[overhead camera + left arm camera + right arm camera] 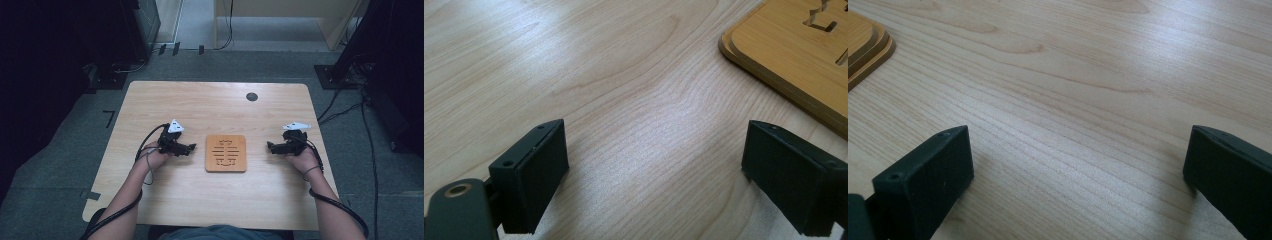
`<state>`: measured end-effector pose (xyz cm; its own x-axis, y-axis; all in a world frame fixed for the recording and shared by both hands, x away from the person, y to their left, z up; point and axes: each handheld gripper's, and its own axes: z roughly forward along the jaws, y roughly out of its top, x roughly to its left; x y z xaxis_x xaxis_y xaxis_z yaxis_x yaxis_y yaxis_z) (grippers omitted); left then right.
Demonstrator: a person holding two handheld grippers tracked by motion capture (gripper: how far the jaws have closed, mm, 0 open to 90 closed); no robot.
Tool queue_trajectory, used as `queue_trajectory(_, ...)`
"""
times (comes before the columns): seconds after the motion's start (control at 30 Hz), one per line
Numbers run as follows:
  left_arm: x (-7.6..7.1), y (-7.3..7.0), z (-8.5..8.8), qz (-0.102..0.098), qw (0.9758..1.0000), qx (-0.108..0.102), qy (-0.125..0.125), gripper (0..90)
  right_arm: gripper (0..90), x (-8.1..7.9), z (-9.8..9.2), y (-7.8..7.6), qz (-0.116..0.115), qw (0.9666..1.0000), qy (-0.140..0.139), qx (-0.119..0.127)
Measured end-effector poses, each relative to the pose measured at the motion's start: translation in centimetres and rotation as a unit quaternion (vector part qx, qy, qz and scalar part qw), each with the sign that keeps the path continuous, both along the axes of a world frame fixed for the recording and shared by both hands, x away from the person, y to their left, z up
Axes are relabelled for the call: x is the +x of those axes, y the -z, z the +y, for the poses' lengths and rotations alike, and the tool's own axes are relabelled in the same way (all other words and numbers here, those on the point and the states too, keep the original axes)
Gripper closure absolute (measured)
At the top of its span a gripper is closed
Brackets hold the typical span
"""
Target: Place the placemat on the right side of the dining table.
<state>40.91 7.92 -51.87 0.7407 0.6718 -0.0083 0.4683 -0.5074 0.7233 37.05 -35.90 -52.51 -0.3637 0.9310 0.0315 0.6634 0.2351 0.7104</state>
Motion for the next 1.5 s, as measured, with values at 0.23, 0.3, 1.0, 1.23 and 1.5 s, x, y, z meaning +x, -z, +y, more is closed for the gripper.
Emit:
queue_trajectory(0.23, 0.0, 0.0, 0.0, 0.000, 1.0000, -0.001, -0.004, 10.5, 0.0, 0.1, 0.1, 0.0, 0.000, 1.0000, 0.005, 0.000)
queue_trajectory(0.3, 0.0, 0.0, 0.0, 0.000, 1.0000, -0.001, -0.005, 10.5, 0.0, 0.2, 0.1, 0.0, 0.000, 1.0000, 0.006, 0.000)
queue_trajectory(1.0, 0.5, -0.6, -0.6, 0.031, 0.9992, 0.008, -0.026, 10.6, 0.0, 0.8, 0.7, -0.6, 0.035, 0.9992, 0.013, -0.014)
queue_trajectory(1.23, 0.5, -1.1, -0.6, 0.054, 0.9981, 0.011, -0.027, 12.9, 9.6, 1.0, 0.8, -1.3, 0.053, 0.9985, 0.010, -0.013)
queue_trajectory(1.5, 0.4, -1.4, -0.6, 0.062, 0.9976, 0.019, -0.024, 15.8, 17.1, 0.9, 1.5, -1.9, 0.050, 0.9987, -0.010, -0.007)
